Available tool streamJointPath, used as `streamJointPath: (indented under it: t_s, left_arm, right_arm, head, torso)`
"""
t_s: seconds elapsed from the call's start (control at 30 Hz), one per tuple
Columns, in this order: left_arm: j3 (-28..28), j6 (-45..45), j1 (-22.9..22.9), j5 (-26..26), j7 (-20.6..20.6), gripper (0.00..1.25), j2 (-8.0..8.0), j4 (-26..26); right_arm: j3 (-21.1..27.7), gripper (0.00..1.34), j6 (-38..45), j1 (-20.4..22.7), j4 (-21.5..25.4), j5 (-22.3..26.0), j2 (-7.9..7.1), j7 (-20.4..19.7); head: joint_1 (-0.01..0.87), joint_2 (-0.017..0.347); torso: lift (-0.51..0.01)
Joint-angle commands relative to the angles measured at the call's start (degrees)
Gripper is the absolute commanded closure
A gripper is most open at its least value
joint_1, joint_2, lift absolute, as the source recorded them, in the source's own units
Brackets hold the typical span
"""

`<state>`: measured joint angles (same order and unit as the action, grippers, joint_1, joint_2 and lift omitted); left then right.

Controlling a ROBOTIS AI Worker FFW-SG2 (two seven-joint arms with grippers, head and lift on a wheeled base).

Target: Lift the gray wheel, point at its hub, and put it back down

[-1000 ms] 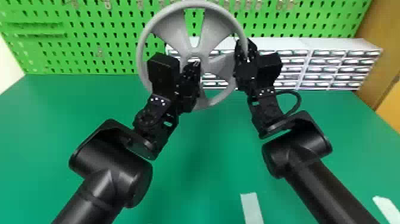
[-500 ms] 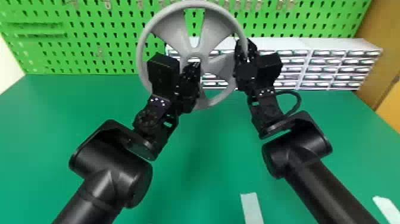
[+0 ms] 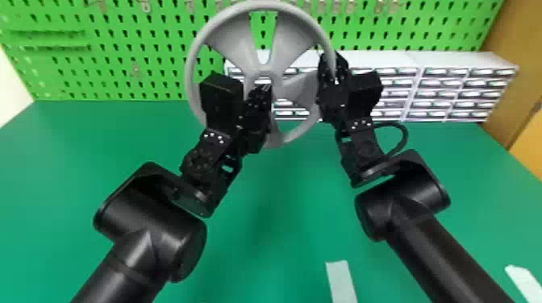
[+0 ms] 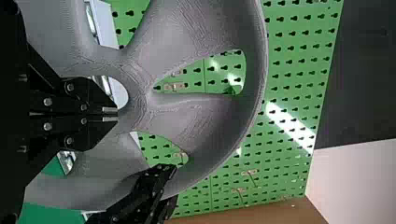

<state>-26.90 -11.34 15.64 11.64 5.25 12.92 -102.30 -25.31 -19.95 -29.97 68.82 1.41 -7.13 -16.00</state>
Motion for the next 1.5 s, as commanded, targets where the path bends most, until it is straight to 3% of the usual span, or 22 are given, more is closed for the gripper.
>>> streamJointPath:
  t_s: [0.0, 0.23, 0.47, 0.77, 1.07, 1.23, 1.47]
  left_arm:
    - [0.0, 0.0, 0.0, 0.1, -0.3, 1.22, 0.00, 0.0]
    - [0.8, 0.0, -1.1, 0.1, -3.1, 1.22, 0.00, -1.2]
    - [2.9, -0.2, -3.5, 0.1, -6.7, 1.22, 0.18, -6.0]
    - [6.9, -1.8, -8.3, -0.6, -7.3, 1.22, 0.70, -13.2]
    - [13.8, -3.2, -13.4, -0.6, -9.6, 1.22, 0.70, -18.9]
    - [18.6, -3.2, -15.4, 2.1, -14.6, 1.22, 0.53, -20.0]
    - [22.7, -4.0, -18.5, -0.7, -14.0, 1.22, 0.35, -24.3]
  right_arm:
    - [0.0, 1.33, 0.0, 0.0, 0.0, 0.0, 0.01, 0.0]
    - [0.4, 1.33, 0.0, 0.0, 0.0, 0.0, 0.10, 0.0]
    - [1.0, 1.33, 0.0, 0.1, 0.0, -0.1, 0.10, 0.0]
    - [2.0, 1.33, 0.0, 0.3, 0.0, -1.1, 0.36, 0.0]
    - [3.7, 1.33, 0.1, 0.8, 0.7, -1.4, 0.36, 0.0]
    - [4.7, 1.33, 0.0, 1.1, 1.1, -1.8, 0.36, 0.0]
    - [5.7, 1.33, 0.4, 1.7, 1.8, -2.1, 0.10, 0.0]
  head:
    - [0.692, 0.048]
    - [0.692, 0.048]
    - [0.692, 0.048]
    - [0.692, 0.048]
    - [0.692, 0.048]
    - [0.692, 0.048]
    - [0.692, 0.048]
  torso:
    - [-0.088]
    - [-0.088]
    - [-0.088]
    - [-0.088]
    - [-0.088]
    - [-0.088]
    - [-0.088]
